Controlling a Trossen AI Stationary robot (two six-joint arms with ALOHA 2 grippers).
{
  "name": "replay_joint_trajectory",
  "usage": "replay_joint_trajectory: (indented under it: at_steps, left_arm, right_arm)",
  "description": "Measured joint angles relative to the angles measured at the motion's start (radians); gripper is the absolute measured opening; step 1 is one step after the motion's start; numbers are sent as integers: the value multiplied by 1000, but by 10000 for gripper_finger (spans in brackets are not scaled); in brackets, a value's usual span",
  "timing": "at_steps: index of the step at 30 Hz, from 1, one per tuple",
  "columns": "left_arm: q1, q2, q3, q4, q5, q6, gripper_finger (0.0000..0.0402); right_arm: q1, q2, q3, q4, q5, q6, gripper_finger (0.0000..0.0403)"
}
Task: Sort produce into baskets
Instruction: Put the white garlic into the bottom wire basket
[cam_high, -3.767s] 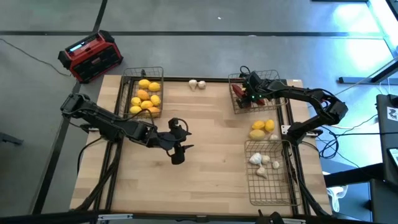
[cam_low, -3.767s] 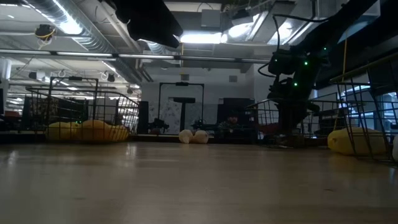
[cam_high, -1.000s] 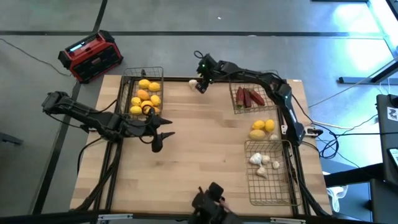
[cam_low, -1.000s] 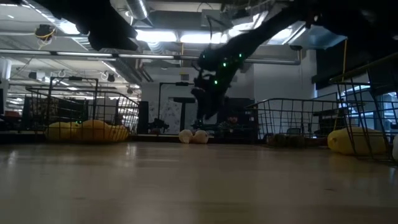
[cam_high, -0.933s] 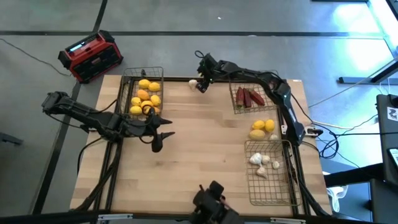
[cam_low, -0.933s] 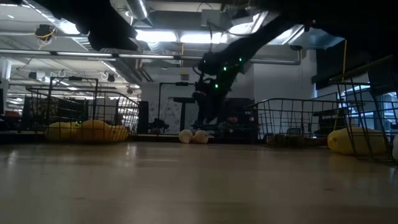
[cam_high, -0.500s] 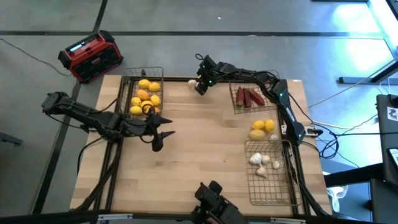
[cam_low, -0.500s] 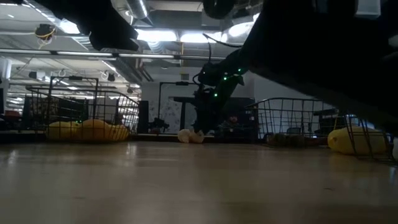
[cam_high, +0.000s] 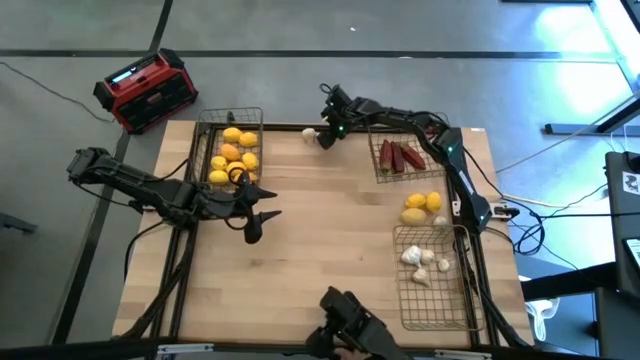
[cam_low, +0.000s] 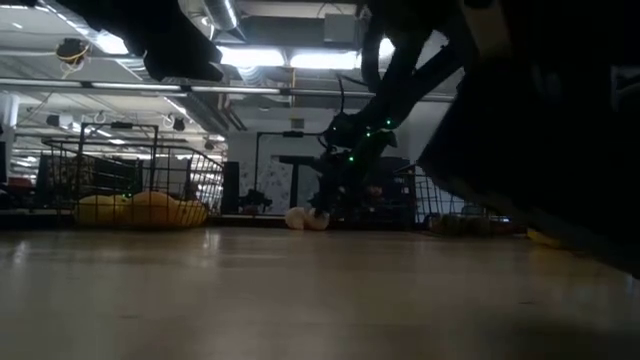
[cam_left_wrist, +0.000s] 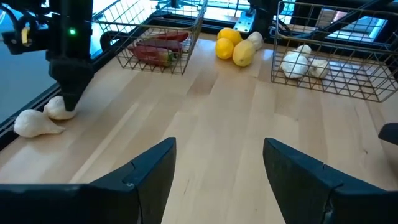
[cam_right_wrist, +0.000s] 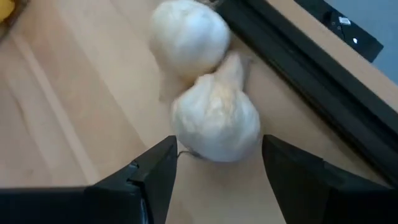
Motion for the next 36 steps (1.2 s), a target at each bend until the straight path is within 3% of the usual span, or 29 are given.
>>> replay_joint_trajectory:
  at_steps: [23, 31, 36]
  left_arm:
    - [2, 0, 0, 1, 0, -1, 237]
    - [2, 0, 0, 1, 0, -1, 237]
    - [2, 0, 0, 0, 0, -2, 237]
  right_arm:
    - [-8, 8, 0, 40, -75, -78, 228]
    - [-8, 10, 0, 51, -126, -79, 157]
    - [-20, 11, 0, 48, -79, -75, 108]
